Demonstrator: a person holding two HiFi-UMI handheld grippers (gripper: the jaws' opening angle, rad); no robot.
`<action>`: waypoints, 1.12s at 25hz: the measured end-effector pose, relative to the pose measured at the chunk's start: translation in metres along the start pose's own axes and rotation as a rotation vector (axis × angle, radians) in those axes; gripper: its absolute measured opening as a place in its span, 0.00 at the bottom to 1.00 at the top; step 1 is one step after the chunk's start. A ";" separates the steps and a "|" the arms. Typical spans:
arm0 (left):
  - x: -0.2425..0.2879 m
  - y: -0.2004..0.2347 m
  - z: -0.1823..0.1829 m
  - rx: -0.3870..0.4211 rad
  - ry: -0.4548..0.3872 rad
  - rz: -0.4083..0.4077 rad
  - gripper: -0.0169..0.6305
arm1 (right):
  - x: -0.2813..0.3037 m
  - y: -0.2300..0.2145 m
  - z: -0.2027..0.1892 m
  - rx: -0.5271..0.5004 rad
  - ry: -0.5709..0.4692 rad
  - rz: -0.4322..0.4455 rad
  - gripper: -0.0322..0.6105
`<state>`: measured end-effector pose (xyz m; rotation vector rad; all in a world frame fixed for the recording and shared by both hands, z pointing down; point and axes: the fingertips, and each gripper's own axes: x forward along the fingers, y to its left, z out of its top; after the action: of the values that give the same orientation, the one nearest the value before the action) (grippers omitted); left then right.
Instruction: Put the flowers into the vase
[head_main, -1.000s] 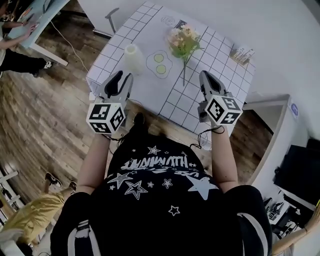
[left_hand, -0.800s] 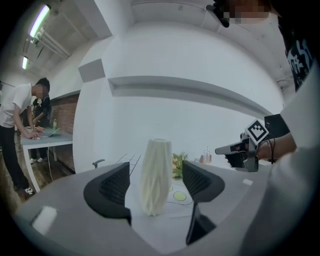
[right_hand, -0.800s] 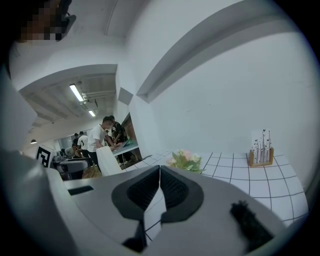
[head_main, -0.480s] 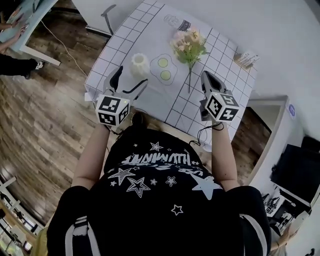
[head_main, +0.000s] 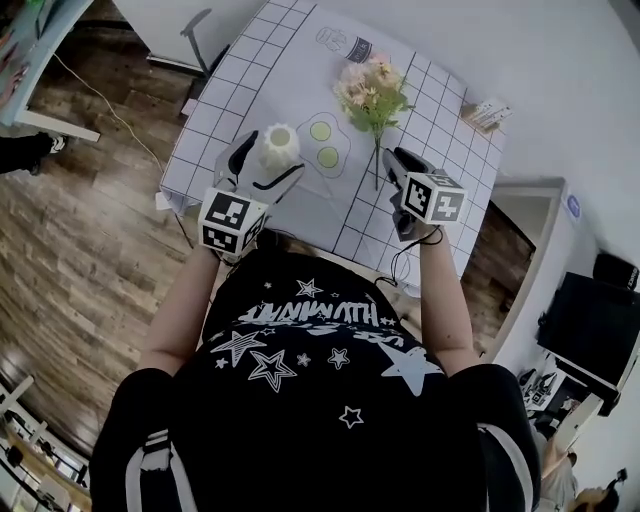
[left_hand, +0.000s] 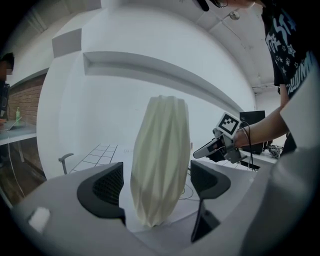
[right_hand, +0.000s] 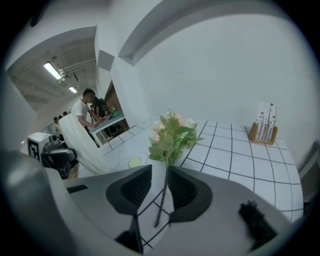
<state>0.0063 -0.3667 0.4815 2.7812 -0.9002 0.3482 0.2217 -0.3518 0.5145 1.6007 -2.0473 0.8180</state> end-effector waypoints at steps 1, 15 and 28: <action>0.002 0.000 0.000 0.001 0.001 -0.013 0.69 | 0.005 -0.002 -0.003 0.012 0.025 -0.007 0.22; 0.012 -0.002 -0.008 -0.008 0.015 -0.089 0.60 | 0.060 -0.023 -0.012 0.024 0.278 -0.026 0.25; 0.010 -0.001 -0.003 0.015 0.001 -0.130 0.60 | 0.094 -0.026 -0.024 -0.017 0.452 0.032 0.22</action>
<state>0.0148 -0.3704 0.4873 2.8346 -0.7143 0.3359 0.2220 -0.4082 0.5975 1.2363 -1.7514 1.0592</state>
